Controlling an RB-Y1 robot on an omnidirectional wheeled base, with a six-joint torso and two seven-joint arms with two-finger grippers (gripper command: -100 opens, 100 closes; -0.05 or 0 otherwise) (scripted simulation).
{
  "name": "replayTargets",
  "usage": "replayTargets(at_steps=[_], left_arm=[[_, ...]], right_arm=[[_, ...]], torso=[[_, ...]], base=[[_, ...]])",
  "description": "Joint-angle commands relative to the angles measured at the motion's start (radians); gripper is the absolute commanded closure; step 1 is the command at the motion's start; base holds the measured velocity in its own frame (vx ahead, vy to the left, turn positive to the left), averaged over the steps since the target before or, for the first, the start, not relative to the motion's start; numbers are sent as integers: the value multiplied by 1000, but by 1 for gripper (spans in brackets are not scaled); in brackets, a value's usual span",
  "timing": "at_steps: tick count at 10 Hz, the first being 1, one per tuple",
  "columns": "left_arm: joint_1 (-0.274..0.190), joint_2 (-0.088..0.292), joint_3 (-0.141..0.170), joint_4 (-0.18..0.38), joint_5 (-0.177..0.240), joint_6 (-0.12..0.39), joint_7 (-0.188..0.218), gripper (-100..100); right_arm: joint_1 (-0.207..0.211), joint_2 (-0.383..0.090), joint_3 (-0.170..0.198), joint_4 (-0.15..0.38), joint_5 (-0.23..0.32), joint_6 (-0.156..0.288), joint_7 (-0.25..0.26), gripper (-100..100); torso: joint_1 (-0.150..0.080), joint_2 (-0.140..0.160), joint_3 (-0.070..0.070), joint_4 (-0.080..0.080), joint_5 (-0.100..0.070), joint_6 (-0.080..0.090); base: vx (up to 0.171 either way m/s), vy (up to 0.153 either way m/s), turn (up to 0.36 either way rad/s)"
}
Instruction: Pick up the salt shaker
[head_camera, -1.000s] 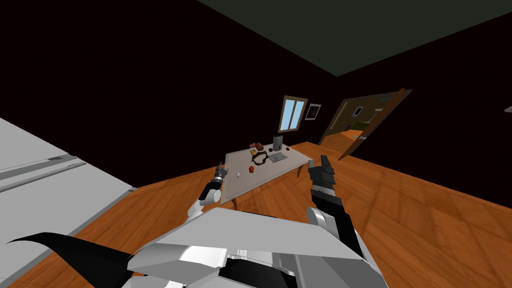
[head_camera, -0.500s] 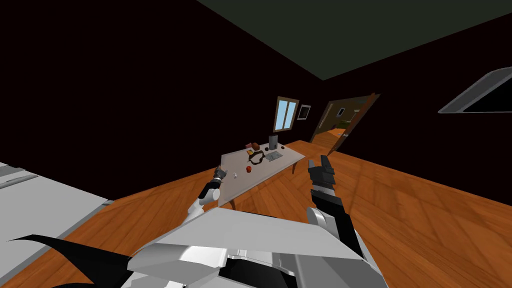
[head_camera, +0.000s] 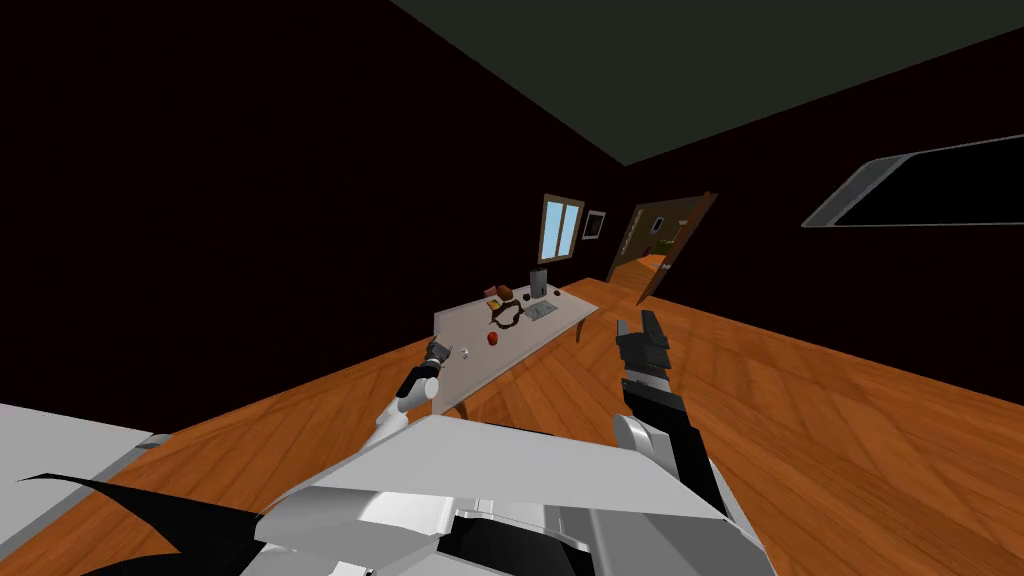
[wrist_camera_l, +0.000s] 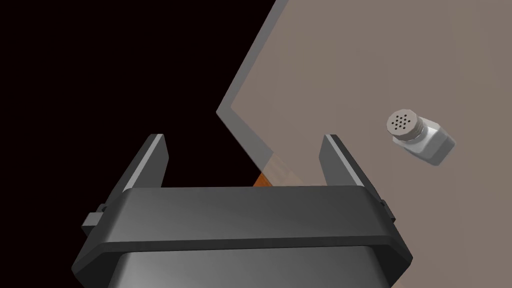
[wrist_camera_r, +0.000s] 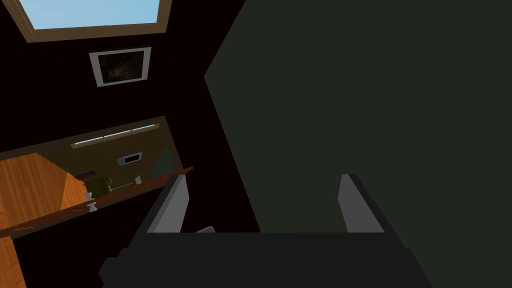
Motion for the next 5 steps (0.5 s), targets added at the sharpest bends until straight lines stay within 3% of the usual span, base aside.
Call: replayTargets(at_steps=[1, 2, 3, 4, 5], left_arm=[[-29, 2, 17, 50, 46, 30, 10, -100], [-29, 2, 17, 72, 46, 30, 10, -100], [-52, 8, 26, 99, 85, 48, 24, -100], [-52, 8, 26, 124, 85, 48, 24, -100], [-74, 14, 35, 165, 124, 65, 37, -100]], right_arm=[[0, 0, 0, 0, 0, 0, 0, 0], [0, 0, 0, 0, 0, 0, 0, 0], [0, 0, 0, 0, 0, 0, 0, 0], [0, 0, 0, 0, 0, 0, 0, 0], [0, 0, 0, 0, 0, 0, 0, 0]], torso=[[0, 0, 0, 0, 0, 0], [0, 0, 0, 0, 0, 1], [0, 0, 0, 0, 0, 0], [0, 0, 0, 0, 0, 1], [0, 0, 0, 0, 0, 0]], base=[[-28, 27, -268], [-27, 26, -126], [-34, 16, -252], [-25, 20, -112], [-29, 19, -184]])
